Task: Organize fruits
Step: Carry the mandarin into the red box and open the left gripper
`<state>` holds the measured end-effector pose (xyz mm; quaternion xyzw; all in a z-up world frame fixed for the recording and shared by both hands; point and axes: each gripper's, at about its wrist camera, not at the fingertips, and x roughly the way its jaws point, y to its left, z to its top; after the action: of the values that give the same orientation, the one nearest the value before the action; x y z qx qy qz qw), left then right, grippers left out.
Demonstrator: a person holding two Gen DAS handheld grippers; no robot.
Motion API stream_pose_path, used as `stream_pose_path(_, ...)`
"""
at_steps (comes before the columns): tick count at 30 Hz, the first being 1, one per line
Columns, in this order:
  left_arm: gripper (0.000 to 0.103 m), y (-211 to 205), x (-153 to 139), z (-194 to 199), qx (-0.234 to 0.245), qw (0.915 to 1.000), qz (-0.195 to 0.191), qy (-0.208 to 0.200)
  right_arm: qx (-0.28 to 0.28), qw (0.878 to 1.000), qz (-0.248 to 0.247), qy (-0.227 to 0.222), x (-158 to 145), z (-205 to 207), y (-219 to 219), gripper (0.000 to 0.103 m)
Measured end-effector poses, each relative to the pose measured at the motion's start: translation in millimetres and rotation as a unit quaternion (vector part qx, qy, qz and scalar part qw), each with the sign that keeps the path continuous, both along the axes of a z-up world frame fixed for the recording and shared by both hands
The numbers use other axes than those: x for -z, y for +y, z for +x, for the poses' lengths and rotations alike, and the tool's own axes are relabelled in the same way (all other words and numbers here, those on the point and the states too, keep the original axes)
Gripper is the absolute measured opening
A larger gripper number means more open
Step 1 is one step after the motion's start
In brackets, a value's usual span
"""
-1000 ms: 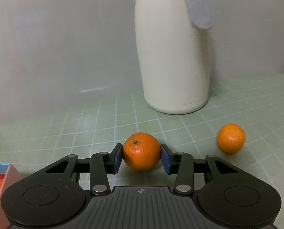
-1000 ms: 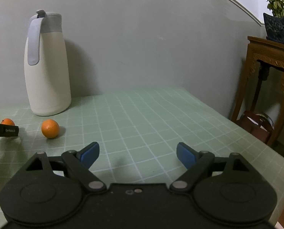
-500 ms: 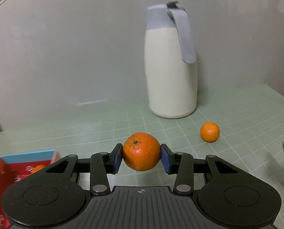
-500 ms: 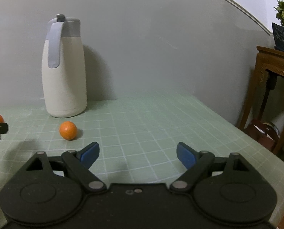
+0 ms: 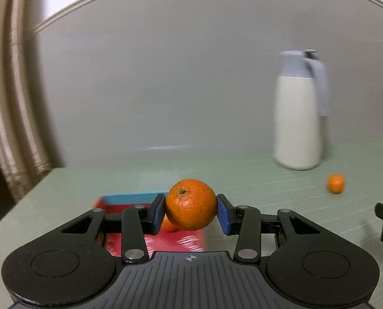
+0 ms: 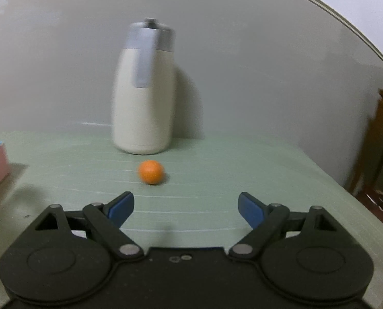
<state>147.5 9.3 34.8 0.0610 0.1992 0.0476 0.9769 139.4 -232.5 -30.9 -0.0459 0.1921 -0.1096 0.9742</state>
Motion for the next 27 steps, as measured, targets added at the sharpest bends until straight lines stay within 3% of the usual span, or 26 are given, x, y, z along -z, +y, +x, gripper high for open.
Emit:
stream_pose_path(7,0.043,52,17,-12,-0.067,0.9977,0.004,0.012,-0.08,0.997,0.009,-0.001,-3,1,47,0.088)
stream_pose_path(14,0.043,77,38,-14,-0.096,0.9948,0.007,0.035,-0.162,0.986,0.034,-0.008,-10,-3,84,0.088)
stream_pose_path(27,0.043,86,56,-9,-0.1,0.9929,-0.009,0.063,-0.193,0.981,0.031,0.0,-8,-8,108,0.088)
